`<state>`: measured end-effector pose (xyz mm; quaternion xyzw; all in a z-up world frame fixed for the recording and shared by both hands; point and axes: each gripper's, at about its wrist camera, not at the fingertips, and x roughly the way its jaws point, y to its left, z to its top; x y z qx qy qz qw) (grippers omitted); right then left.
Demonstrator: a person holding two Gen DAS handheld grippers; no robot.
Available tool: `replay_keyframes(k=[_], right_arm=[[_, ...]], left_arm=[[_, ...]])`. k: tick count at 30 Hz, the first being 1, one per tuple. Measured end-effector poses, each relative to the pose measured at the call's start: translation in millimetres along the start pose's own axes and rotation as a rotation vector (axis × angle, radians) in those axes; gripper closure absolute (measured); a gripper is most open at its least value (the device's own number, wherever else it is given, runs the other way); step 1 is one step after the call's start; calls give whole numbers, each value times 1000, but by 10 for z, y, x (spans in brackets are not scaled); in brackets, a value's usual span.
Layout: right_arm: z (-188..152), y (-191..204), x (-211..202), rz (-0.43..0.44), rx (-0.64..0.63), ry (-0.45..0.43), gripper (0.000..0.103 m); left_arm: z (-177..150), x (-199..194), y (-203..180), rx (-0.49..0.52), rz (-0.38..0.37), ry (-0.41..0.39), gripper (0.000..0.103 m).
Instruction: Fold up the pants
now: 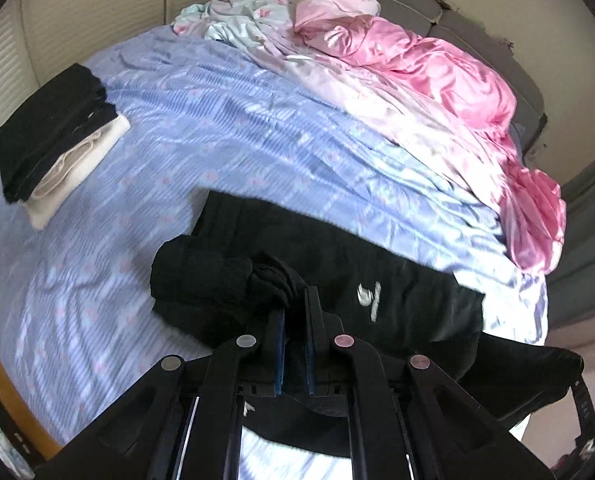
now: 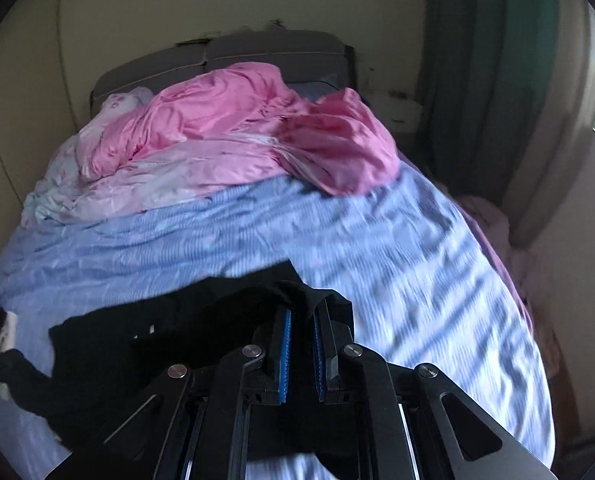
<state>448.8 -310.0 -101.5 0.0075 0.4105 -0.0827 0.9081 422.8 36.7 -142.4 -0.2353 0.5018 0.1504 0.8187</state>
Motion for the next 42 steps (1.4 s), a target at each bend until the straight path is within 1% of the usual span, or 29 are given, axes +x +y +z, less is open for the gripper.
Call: replay_keyframes(k=[2, 4, 6, 8, 11, 14, 16, 17, 18, 19, 20, 21, 23, 24, 25, 27, 28, 30, 32, 34, 35, 37, 42], right_arm=[[141, 129, 296, -11, -35, 22, 93], [190, 217, 535, -31, -63, 48, 93], [234, 313, 828, -54, -103, 81, 93], [259, 393, 1092, -62, -132, 99, 93], [250, 468, 1374, -65, -150, 139, 93], [239, 578, 1633, -79, -169, 182, 92], [228, 649, 1743, -101, -184, 197, 92], [223, 695, 1786, -111, -196, 202, 86], [216, 719, 1802, -127, -202, 212, 78], [212, 740, 1806, -146, -203, 219, 54], [203, 751, 1772, -165, -197, 214, 37], [201, 764, 1692, -183, -194, 189, 36], [208, 827, 1513, -213, -210, 151, 36], [223, 852, 1426, -212, -213, 142, 36], [234, 877, 1311, -185, -200, 127, 36], [240, 961, 1042, -48, -177, 107, 36], [227, 1012, 927, -9, -181, 97, 36], [178, 1142, 729, 25, -177, 65, 36], [91, 1271, 635, 112, -165, 75, 36], [-39, 1431, 626, 188, -150, 113, 36], [-124, 1530, 654, 216, -149, 133, 36], [-299, 1704, 720, 255, -149, 182, 36], [-593, 1947, 816, 310, -64, 247, 36]], left_arm=[[161, 204, -31, -12, 11, 15, 93], [273, 384, -36, -19, 33, 34, 93], [384, 601, -59, -4, 60, 50, 93], [434, 784, -65, 14, 89, 59, 93], [480, 1017, -34, 22, 125, 84, 93], [499, 1215, 35, 8, 131, 121, 91], [519, 1316, 65, 6, 121, 144, 86], [535, 1361, 66, 17, 110, 161, 73], [554, 1381, 63, 36, 86, 176, 53], [570, 1367, 50, 59, 60, 179, 38], [588, 1324, 45, 89, 32, 175, 36], [609, 1253, 36, 130, 12, 170, 35], [675, 1101, 32, 201, -10, 161, 30], [714, 1028, 54, 226, -30, 154, 30], [747, 949, 81, 253, -53, 145, 30], [825, 785, 150, 347, -98, 117, 25], [850, 723, 187, 398, -118, 100, 25], [881, 642, 263, 547, -152, 72, 21], [884, 655, 318, 682, -174, 77, 20], [882, 747, 382, 797, -184, 108, 20], [886, 794, 399, 821, -197, 129, 20], [915, 935, 438, 859, -266, 204, 21], [937, 1268, 454, 888, -378, 290, 21]])
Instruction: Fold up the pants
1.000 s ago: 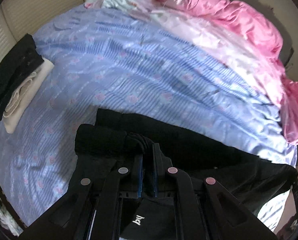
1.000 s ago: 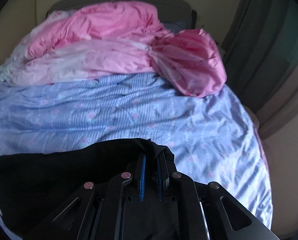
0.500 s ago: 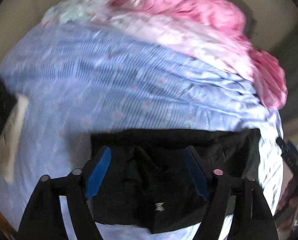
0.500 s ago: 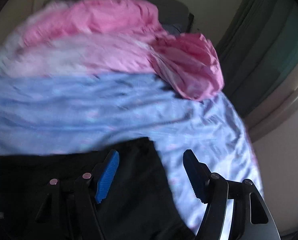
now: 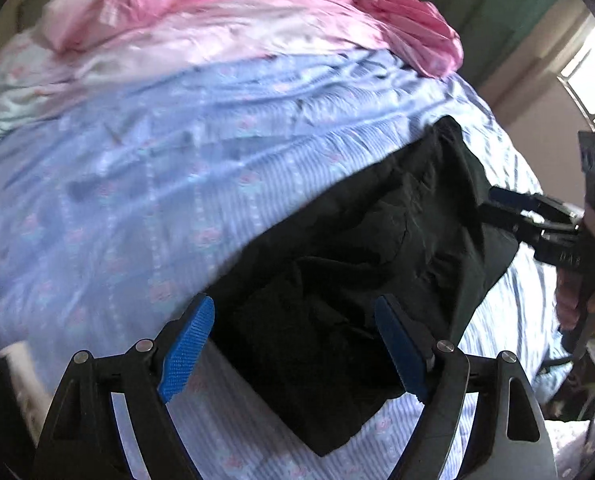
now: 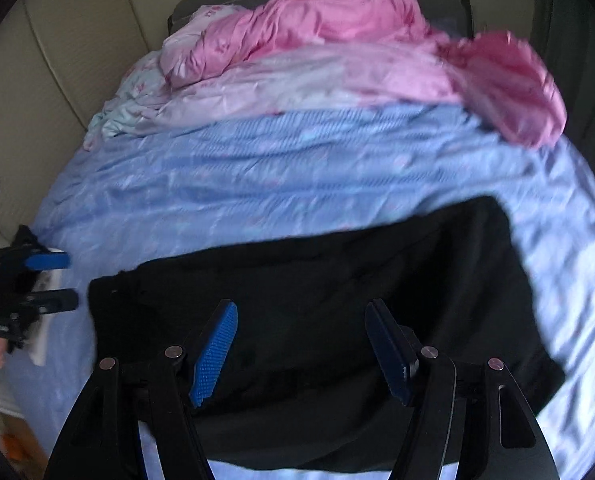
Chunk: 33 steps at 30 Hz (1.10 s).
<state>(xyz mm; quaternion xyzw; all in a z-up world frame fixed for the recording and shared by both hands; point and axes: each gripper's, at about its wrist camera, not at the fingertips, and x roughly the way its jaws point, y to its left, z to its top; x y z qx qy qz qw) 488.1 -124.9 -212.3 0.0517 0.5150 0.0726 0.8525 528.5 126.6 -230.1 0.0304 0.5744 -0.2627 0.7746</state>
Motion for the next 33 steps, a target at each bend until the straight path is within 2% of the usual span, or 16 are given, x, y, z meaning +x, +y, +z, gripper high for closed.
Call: replay_keyframes(k=[3, 6, 8, 9, 10, 11, 12, 15, 17, 19, 20, 24, 27, 30, 32, 33], right_arm=[[-93, 81, 94, 9, 41, 14, 36], [-156, 149, 198, 8, 76, 18, 36], [-193, 186, 270, 4, 99, 28, 36], [-206, 191, 294, 4, 108, 31, 36], [-226, 208, 325, 1, 117, 37, 36], [-238, 220, 346, 0, 121, 42, 36], [-256, 251, 373, 2, 123, 48, 36], [-285, 354, 425, -5, 108, 64, 37], [-296, 439, 465, 3, 99, 72, 37], [-284, 522, 532, 1, 84, 78, 37], [-261, 570, 582, -2, 72, 76, 37], [-47, 713, 855, -46, 26, 64, 37], [99, 729, 1075, -61, 22, 83, 37], [164, 674, 1223, -56, 36, 104, 37], [164, 620, 1209, -40, 56, 105, 37], [157, 582, 1141, -37, 73, 98, 37]], left_arm=[[24, 174, 111, -7, -33, 10, 22], [16, 344, 231, -46, -109, 35, 26], [-15, 423, 257, -52, -149, 55, 35], [-31, 457, 259, -45, -162, 62, 45], [-43, 483, 260, -38, -152, 68, 51], [-47, 500, 254, -33, -139, 73, 66], [-53, 503, 254, -30, -143, 77, 77], [-52, 410, 303, -73, -185, 48, 84], [-47, 233, 388, -131, -228, -26, 84], [-34, 112, 472, -168, -236, -67, 84], [-21, 118, 500, -177, -227, -60, 84], [-132, 413, 626, -205, -160, 59, 84], [-233, 485, 712, -259, -171, 53, 83], [-251, 515, 720, -269, -142, 54, 79], [-256, 484, 686, -257, -109, 62, 74], [-257, 431, 672, -255, -91, 58, 66]])
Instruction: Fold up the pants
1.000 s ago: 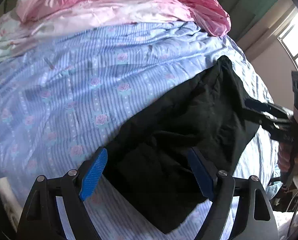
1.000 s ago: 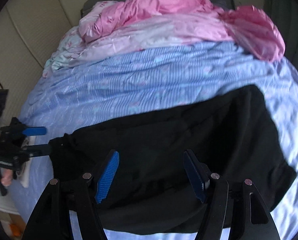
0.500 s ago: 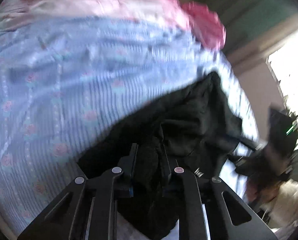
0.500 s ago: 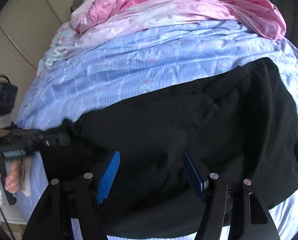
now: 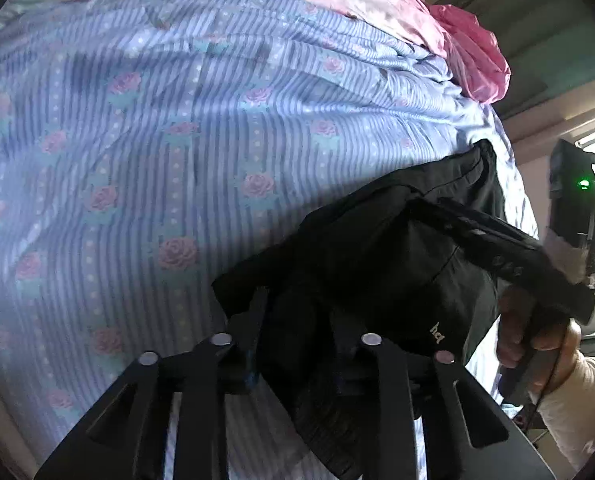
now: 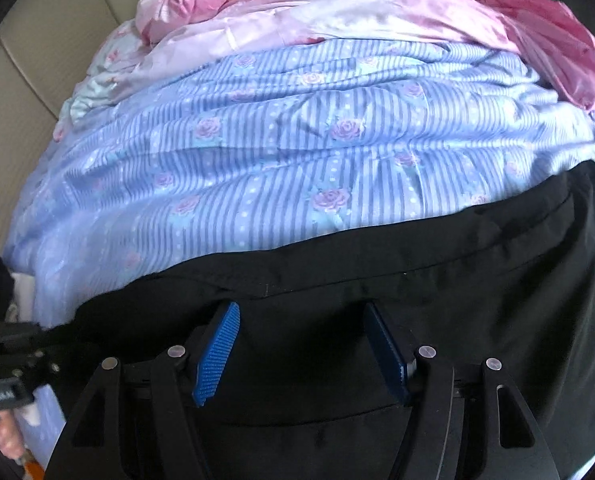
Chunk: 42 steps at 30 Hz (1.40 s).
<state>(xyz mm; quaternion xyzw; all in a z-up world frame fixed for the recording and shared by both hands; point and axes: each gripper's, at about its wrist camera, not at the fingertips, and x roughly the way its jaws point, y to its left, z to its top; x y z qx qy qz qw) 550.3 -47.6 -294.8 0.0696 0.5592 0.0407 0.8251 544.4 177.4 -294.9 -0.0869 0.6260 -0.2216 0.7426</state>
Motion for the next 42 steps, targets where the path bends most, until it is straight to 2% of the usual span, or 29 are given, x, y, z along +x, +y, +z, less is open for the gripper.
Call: replay_keyframes(k=[1, 2, 3, 6, 10, 13, 15, 17, 20, 23, 24, 27, 32, 35, 37, 40, 42], right_arm=[[-16, -47, -89, 5, 18, -17, 37], [-45, -126, -250, 14, 42, -51, 37], [-64, -197, -370, 13, 58, -75, 37], [-177, -489, -842, -31, 109, -171, 37], [-396, -1060, -1361, -152, 216, -243, 36], [-603, -1454, -1531, -235, 290, -241, 36], [-734, -1733, -1583, -292, 334, -235, 36], [-818, -1989, -1595, -336, 377, -219, 36], [-932, -2360, -1608, -353, 470, -214, 36], [-1044, -2646, -1610, -363, 532, -224, 36], [-1077, -2726, -1594, -357, 546, -221, 36], [-1142, -2913, -1530, -325, 586, -209, 36], [-1229, -3123, -1389, -292, 626, -211, 36], [-1237, -3258, -1271, -266, 652, -204, 36], [-1215, -3348, -1156, -242, 671, -180, 36], [-1231, -3443, -1043, -209, 692, -163, 36], [-1278, -3491, -977, -154, 720, -154, 36]], left_arm=[[-13, -98, -53, 7, 48, -24, 58], [0, -198, -119, 22, 96, -56, 46], [-6, -306, -193, 46, 120, -98, 43], [70, -546, -525, 177, 98, -171, 36], [253, -491, -1090, 386, 66, -175, 35], [459, -120, -1554, 517, 31, -125, 36], [580, 141, -1758, 547, 17, -82, 38], [709, 440, -1971, 553, 3, -41, 41], [808, 772, -2236, 535, -1, -4, 45], [845, 1052, -2482, 559, 2, 28, 49], [840, 1124, -2523, 569, 10, 36, 53], [881, 1370, -2597, 559, 73, 63, 63], [920, 1705, -2635, 541, 168, 90, 67], [970, 1780, -2627, 491, 201, 62, 71], [1003, 1803, -2626, 457, 243, 36, 79], [1007, 1862, -2670, 453, 305, 19, 79], [990, 1883, -2685, 437, 319, 13, 79]])
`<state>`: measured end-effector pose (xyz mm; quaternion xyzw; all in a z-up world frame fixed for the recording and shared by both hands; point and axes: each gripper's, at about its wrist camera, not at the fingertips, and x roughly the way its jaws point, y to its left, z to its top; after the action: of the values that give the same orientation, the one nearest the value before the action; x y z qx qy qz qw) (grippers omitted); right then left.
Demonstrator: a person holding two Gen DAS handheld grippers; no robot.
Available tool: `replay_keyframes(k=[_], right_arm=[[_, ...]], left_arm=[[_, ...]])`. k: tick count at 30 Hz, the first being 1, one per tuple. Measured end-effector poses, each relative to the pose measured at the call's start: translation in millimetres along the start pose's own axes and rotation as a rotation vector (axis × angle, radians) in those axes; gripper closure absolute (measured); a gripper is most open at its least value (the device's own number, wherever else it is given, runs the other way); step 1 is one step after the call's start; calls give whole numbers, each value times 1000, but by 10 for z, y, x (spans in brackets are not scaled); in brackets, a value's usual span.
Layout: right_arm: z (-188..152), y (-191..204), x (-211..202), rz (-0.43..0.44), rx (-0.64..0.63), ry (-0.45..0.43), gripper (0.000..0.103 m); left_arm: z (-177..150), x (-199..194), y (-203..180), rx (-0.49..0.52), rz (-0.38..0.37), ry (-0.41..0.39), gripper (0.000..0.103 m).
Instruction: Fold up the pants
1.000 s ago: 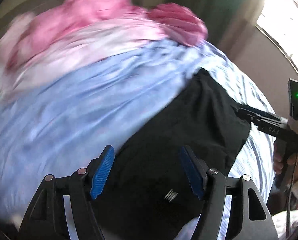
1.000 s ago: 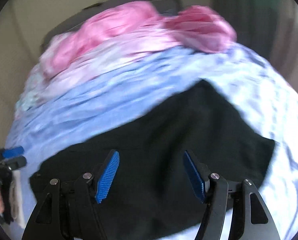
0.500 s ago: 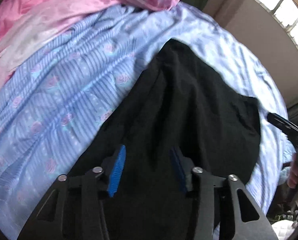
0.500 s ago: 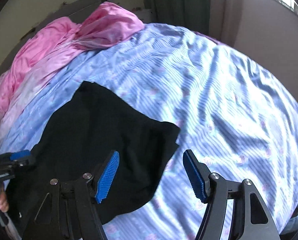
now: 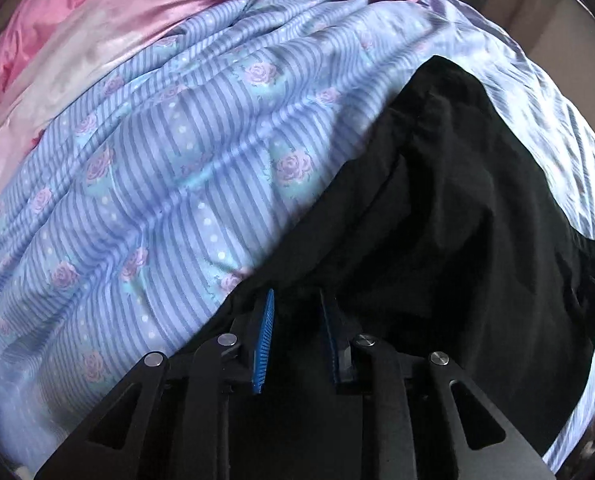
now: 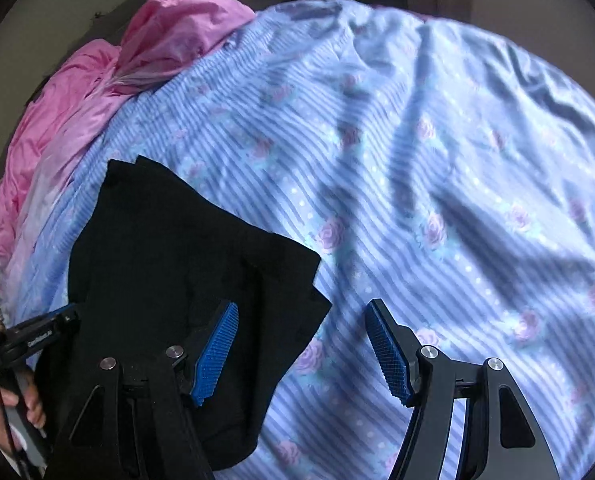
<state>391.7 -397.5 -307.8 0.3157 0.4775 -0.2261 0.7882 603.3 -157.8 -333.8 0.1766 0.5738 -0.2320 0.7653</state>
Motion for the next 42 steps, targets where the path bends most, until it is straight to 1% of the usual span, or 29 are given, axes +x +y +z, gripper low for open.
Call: replay_keyframes(k=[2, 3, 4, 5, 6, 7, 8, 11, 12, 16, 19, 20, 21, 22, 23, 24, 26, 27, 28, 29, 31, 32, 33, 34, 36, 37, 40, 41, 42], right_arm=[[-13, -48, 73, 55, 39, 34, 38], [-10, -47, 97, 72, 40, 40, 43], [-3, -42, 108, 81, 28, 43, 62], [20, -34, 120, 97, 11, 52, 78], [29, -32, 104, 111, 5, 57, 88], [49, -41, 72, 122, 4, 58, 91], [67, -71, -22, 121, 11, 32, 92], [88, -149, -288, 85, 12, -51, 92], [87, -174, -307, 72, 9, -54, 92], [60, -297, -101, 67, 9, 29, 92], [70, -297, -70, 76, 12, 35, 90], [76, -281, -76, 75, 11, 35, 84], [75, -255, -89, 60, -1, 33, 80], [82, -216, -92, 52, -16, 31, 64], [87, -190, -98, 48, -27, 31, 51], [97, -171, -101, 57, -21, 29, 50], [124, -164, -86, 68, -1, 28, 50], [134, -179, -66, 70, 18, 32, 50], [139, -204, -52, 74, 35, 35, 50], [141, -235, -41, 75, 49, 39, 50], [149, -267, -7, 71, 64, 50, 50], [153, -275, 6, 72, 70, 55, 50], [155, -282, 14, 72, 75, 57, 50], [155, -285, 17, 73, 76, 57, 50], [154, -272, 17, 79, 74, 56, 50], [150, -266, 22, 77, 70, 57, 50], [145, -222, 52, 81, 61, 62, 50], [144, -215, 60, 84, 58, 62, 50], [144, -216, 62, 85, 51, 65, 50]], left_arm=[[-8, 4, -19, -17, 5, 0, 79], [-12, 4, -27, -28, 5, 2, 79], [-5, 9, -65, -29, 7, 4, 79], [-7, 3, -90, -22, 18, 7, 79], [1, -5, -139, -5, 35, 7, 79], [83, -21, -195, 10, 45, 5, 79], [114, -40, -283, 35, 46, -2, 79], [168, -49, -508, 81, 18, -13, 77], [192, -17, -574, 85, 23, -14, 74], [254, 69, -656, 34, 42, -10, 73], [341, 27, -735, 38, 46, -8, 72], [399, -46, -740, 27, 20, -27, 70], [444, -114, -735, 21, 0, -49, 59], [496, -198, -747, 23, -20, -86, 41], [534, -236, -764, 33, -33, -105, 36], [597, -264, -806, 58, -52, -120, 36], [712, -240, -929, 115, -62, -114, 36], [767, -191, -986, 138, -57, -104, 38], [783, -111, -926, 148, -52, -94, 44], [841, -11, -940, 160, -41, -70, 47], [915, 127, -901, 168, -37, -34, 64], [938, 200, -919, 170, -42, -19, 68], [931, 218, -937, 170, -40, -21, 79], [940, 211, -946, 180, -30, -28, 94], [1017, 183, -934, 143, -32, -53, 98], [1087, 182, -950, 140, -29, -68, 98], [1194, 217, -1061, 179, 14, -67, 97], [1224, 208, -1091, 169, 12, -61, 97], [1242, 150, -1106, 139, -3, -76, 96]])
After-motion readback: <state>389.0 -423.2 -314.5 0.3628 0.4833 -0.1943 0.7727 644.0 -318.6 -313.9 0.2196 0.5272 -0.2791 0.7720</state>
